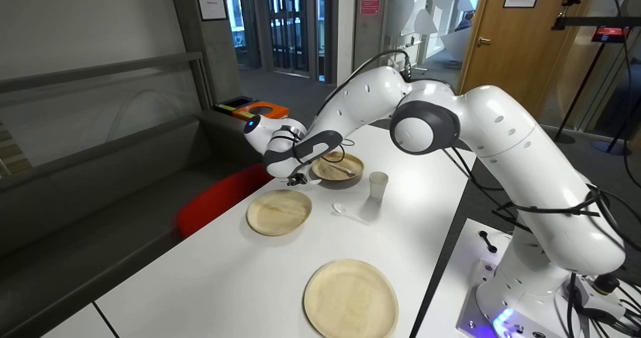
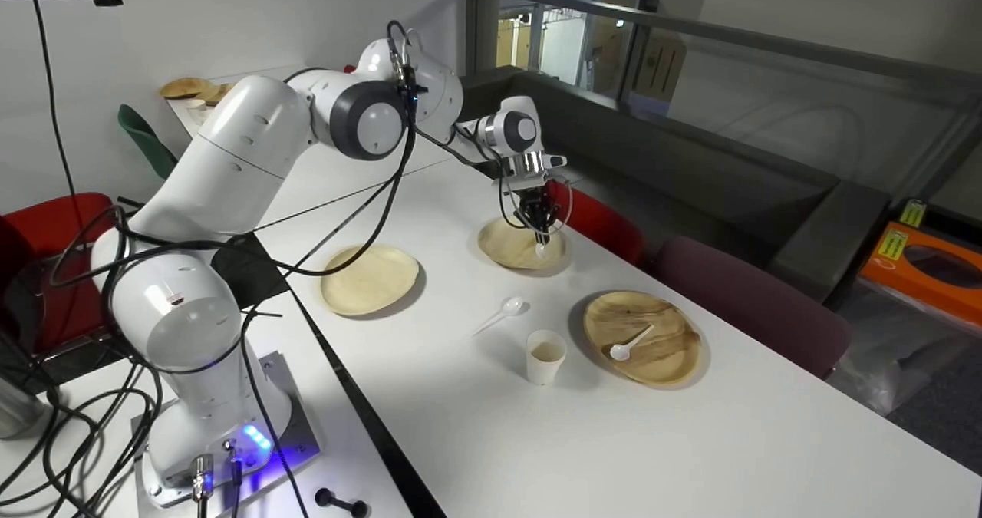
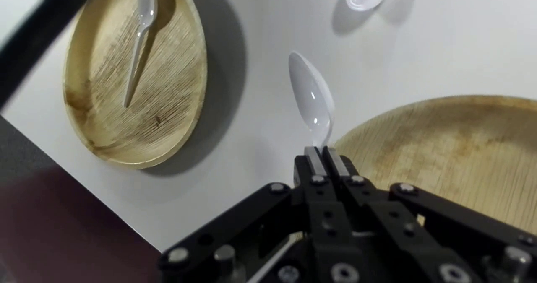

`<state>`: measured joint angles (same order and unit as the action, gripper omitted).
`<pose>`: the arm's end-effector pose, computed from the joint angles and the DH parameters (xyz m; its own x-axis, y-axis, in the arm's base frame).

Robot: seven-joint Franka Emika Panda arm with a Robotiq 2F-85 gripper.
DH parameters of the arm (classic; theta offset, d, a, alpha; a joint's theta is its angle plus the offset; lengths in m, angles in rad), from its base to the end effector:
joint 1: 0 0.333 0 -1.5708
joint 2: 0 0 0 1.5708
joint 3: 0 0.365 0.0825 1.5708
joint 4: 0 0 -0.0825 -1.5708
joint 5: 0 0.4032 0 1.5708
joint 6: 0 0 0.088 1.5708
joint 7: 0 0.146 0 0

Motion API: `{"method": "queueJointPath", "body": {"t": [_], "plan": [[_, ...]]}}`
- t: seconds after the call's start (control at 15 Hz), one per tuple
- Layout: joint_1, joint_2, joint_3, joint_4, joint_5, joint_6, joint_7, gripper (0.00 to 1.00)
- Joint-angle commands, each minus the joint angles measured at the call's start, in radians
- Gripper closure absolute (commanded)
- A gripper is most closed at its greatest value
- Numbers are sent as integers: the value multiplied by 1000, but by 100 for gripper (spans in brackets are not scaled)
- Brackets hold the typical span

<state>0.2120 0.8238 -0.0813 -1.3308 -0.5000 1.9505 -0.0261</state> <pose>0.7688 0.0646 0.2212 0.9069 0.3309 -0.2608 0.4172 -0.7922 0.4454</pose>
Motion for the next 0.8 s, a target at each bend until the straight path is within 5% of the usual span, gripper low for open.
{"method": "queueJointPath", "body": {"t": [0.0, 0.73], "plan": [[12, -162, 6, -234, -111, 102, -91, 99], [-48, -471, 107, -724, -430, 454, -241, 99]]}}
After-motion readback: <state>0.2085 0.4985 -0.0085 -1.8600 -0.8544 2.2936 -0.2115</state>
